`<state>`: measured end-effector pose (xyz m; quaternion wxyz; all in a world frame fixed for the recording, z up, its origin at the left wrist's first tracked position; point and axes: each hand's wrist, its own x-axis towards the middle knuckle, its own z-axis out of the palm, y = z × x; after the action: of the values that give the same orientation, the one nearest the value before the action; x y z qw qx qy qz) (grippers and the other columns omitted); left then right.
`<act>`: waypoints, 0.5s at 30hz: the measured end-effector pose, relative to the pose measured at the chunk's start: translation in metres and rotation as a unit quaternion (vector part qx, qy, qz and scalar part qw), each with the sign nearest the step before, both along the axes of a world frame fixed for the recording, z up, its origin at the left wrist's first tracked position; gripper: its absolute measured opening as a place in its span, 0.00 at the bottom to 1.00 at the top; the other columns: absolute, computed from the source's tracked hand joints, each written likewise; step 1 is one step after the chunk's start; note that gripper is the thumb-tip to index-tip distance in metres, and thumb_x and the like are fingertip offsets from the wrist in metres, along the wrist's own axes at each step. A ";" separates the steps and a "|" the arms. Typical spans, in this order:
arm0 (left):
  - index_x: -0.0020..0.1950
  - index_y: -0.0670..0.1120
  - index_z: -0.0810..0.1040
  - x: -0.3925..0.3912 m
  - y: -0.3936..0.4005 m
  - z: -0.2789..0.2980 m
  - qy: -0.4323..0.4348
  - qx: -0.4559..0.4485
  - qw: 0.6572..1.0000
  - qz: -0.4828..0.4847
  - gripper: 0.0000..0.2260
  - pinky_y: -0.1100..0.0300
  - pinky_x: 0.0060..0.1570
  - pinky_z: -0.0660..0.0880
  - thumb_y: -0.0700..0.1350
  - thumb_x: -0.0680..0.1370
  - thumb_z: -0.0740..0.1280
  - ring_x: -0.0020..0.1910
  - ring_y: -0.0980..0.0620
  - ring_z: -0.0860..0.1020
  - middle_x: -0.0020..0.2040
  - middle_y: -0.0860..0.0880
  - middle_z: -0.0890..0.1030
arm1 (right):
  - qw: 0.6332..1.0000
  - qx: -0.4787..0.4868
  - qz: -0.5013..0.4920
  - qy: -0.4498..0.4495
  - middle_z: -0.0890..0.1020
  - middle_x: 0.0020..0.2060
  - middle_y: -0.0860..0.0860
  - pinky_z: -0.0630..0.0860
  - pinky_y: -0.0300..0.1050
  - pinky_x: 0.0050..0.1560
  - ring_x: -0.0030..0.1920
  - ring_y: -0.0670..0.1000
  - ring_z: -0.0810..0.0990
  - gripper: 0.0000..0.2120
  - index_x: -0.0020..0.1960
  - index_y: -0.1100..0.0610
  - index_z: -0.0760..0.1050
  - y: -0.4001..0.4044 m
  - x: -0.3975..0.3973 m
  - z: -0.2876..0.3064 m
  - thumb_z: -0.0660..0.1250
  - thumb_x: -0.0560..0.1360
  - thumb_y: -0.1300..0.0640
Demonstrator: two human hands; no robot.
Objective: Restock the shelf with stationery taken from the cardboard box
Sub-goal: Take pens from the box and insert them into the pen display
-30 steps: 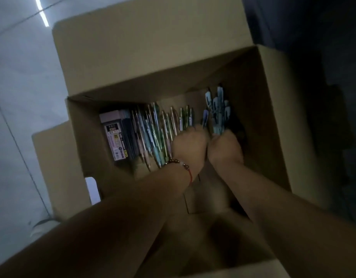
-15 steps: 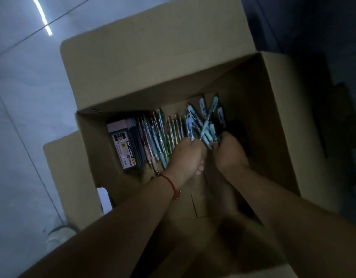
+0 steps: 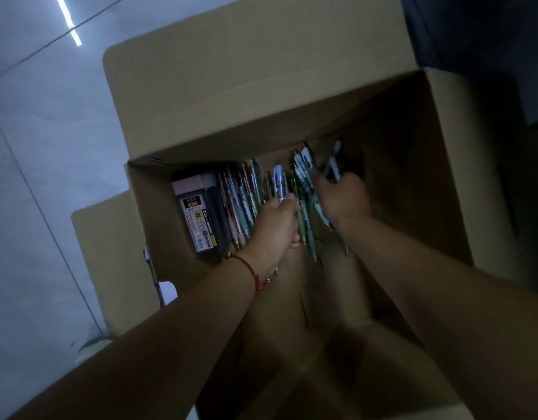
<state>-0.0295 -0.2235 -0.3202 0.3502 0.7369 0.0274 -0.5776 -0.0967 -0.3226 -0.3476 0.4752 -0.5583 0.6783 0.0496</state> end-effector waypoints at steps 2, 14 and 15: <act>0.61 0.44 0.74 -0.001 0.005 -0.002 -0.001 -0.008 1.000 0.013 0.13 0.65 0.27 0.70 0.49 0.84 0.56 0.29 0.54 0.70 0.34 0.49 0.70 | 1.000 -0.005 0.018 0.017 0.83 0.50 0.59 0.70 0.42 0.44 0.50 0.59 0.81 0.16 0.54 0.63 0.79 -0.002 0.007 -0.010 0.67 0.77 0.50; 0.50 0.46 0.82 0.023 0.029 0.163 0.122 -0.095 0.988 0.010 0.17 0.49 0.47 0.72 0.59 0.76 0.67 0.43 0.46 0.79 0.43 0.45 0.82 | 0.965 0.167 0.068 -0.192 0.74 0.23 0.43 0.63 0.33 0.28 0.23 0.39 0.67 0.11 0.36 0.55 0.79 0.052 -0.020 0.231 0.70 0.75 0.53; 0.47 0.47 0.82 0.027 0.034 0.190 0.116 -0.090 0.989 0.009 0.13 0.52 0.46 0.72 0.56 0.77 0.67 0.42 0.48 0.79 0.42 0.46 0.82 | 0.964 0.164 0.080 -0.194 0.73 0.22 0.42 0.63 0.32 0.27 0.23 0.39 0.67 0.12 0.34 0.55 0.78 0.053 -0.017 0.261 0.70 0.75 0.54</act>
<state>-0.0030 -0.1898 -0.1299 0.4149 0.6298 0.0219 -0.6563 -0.1137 -0.2697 -0.0862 0.6772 -0.5244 0.5085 0.0882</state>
